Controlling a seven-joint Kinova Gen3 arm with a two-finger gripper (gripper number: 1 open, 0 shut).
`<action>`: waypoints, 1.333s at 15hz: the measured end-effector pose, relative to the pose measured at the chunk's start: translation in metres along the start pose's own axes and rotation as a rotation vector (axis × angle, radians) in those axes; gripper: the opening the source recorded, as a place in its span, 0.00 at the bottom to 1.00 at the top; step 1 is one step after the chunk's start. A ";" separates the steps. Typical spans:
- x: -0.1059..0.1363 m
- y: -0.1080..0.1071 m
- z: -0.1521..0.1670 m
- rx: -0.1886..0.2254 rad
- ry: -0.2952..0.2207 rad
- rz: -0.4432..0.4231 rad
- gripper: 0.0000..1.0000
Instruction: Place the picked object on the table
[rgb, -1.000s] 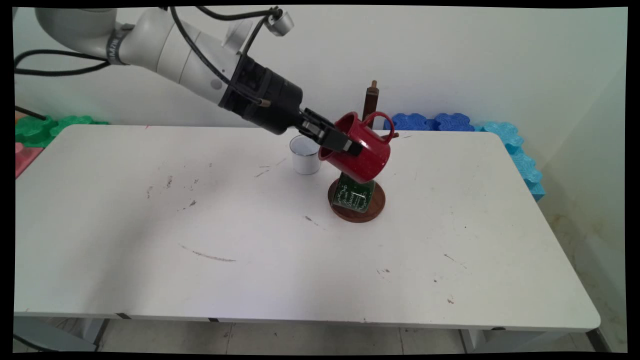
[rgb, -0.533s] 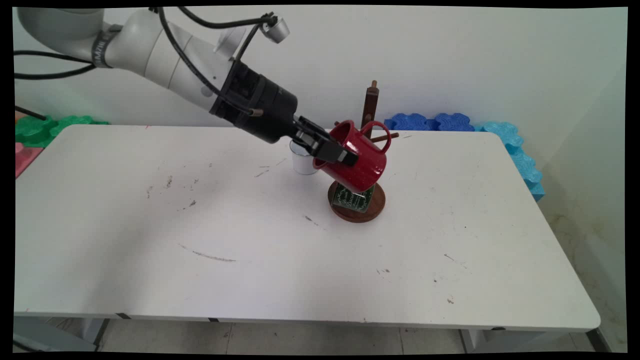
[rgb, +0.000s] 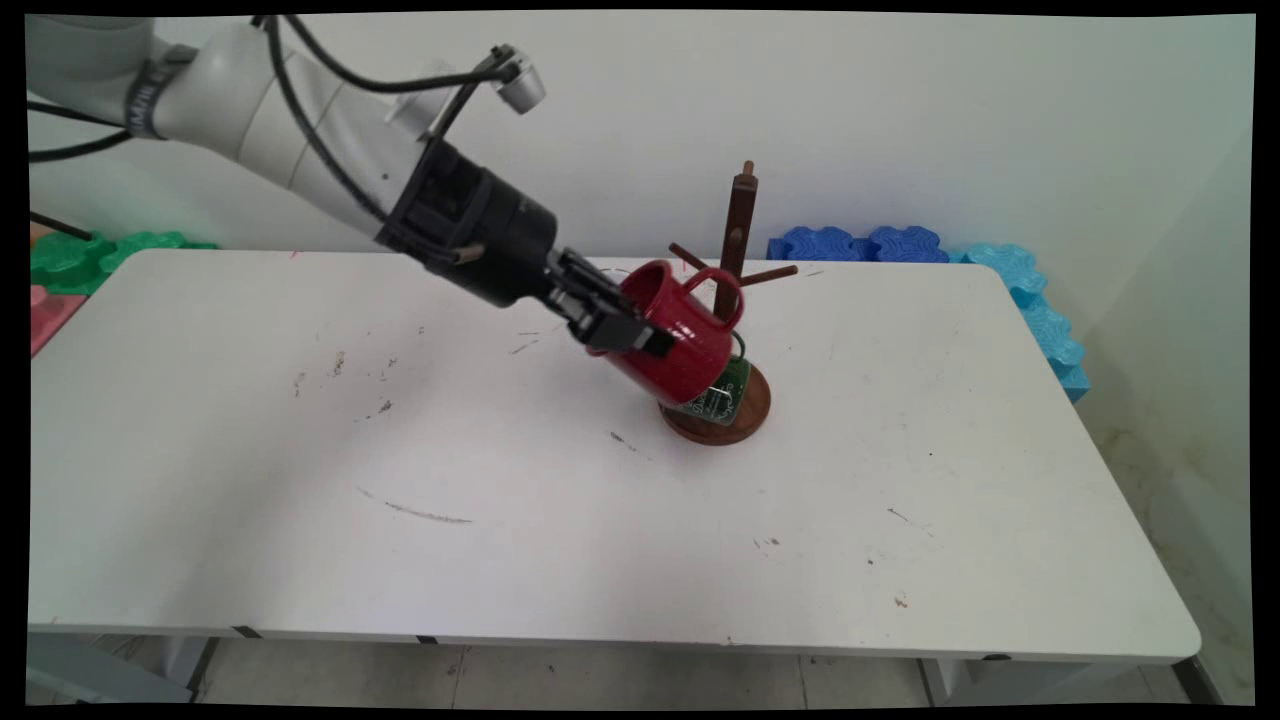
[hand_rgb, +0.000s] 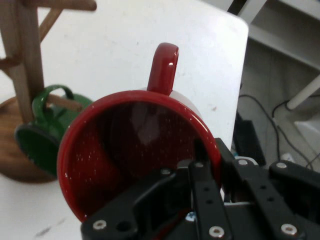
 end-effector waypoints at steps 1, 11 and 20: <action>-0.002 0.000 -0.002 0.005 -0.008 0.006 0.00; -0.046 -0.019 -0.038 0.133 -0.168 0.082 0.00; -0.071 -0.062 -0.039 0.240 -0.270 0.172 0.00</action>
